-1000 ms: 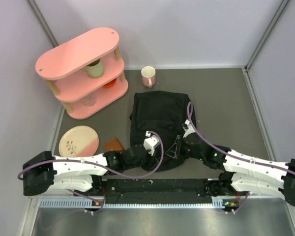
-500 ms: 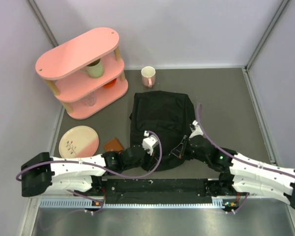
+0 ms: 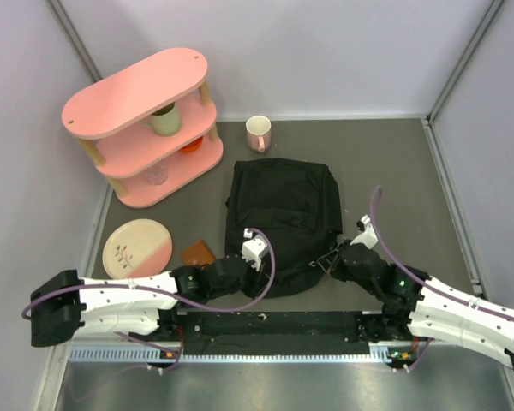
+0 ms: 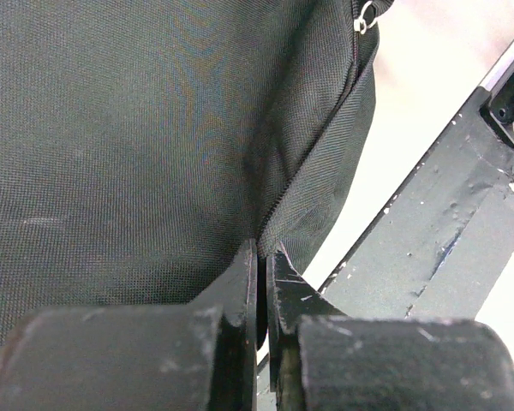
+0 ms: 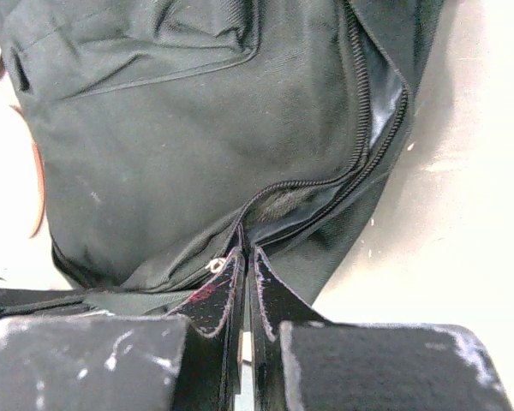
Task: Pack the student bag
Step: Zip the student bag at the center of the board.
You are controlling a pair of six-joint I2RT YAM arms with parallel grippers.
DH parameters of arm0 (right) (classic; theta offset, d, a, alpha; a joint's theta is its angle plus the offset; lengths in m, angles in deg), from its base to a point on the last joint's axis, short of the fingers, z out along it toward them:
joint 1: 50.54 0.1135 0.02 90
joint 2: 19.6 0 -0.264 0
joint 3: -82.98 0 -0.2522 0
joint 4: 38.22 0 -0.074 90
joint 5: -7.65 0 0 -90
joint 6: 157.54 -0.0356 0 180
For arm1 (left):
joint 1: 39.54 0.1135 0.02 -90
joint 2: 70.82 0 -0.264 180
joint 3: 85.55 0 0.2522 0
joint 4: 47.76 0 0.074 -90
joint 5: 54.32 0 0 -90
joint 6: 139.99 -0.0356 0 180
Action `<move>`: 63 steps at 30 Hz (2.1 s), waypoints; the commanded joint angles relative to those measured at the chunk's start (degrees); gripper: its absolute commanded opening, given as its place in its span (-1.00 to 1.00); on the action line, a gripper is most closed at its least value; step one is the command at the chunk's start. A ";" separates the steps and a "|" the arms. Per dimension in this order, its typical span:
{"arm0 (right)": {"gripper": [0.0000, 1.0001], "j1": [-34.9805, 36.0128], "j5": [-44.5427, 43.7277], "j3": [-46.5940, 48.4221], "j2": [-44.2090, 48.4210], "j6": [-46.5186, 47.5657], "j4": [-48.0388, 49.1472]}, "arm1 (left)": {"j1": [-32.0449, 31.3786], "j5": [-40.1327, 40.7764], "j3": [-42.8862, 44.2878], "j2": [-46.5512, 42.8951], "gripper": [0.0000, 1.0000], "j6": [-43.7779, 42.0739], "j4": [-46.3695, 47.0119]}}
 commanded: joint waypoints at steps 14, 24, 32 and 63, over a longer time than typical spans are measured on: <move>-1.00 -6.73 -9.84 -3.13 3.16 -3.24 -7.58 | -0.01 4.17 -5.18 -10.49 -1.00 4.25 -5.46; -1.00 -19.56 -5.63 -1.29 -0.88 5.63 1.54 | -0.10 1.79 -7.11 -15.85 -1.00 5.92 -6.61; -1.00 -30.10 2.02 0.91 -9.23 11.35 13.25 | -0.10 0.13 -8.52 -17.70 -1.00 7.59 -7.40; 0.39 -31.52 23.11 -4.80 11.24 3.35 -6.79 | -0.27 -8.66 15.38 21.04 0.88 -3.76 10.96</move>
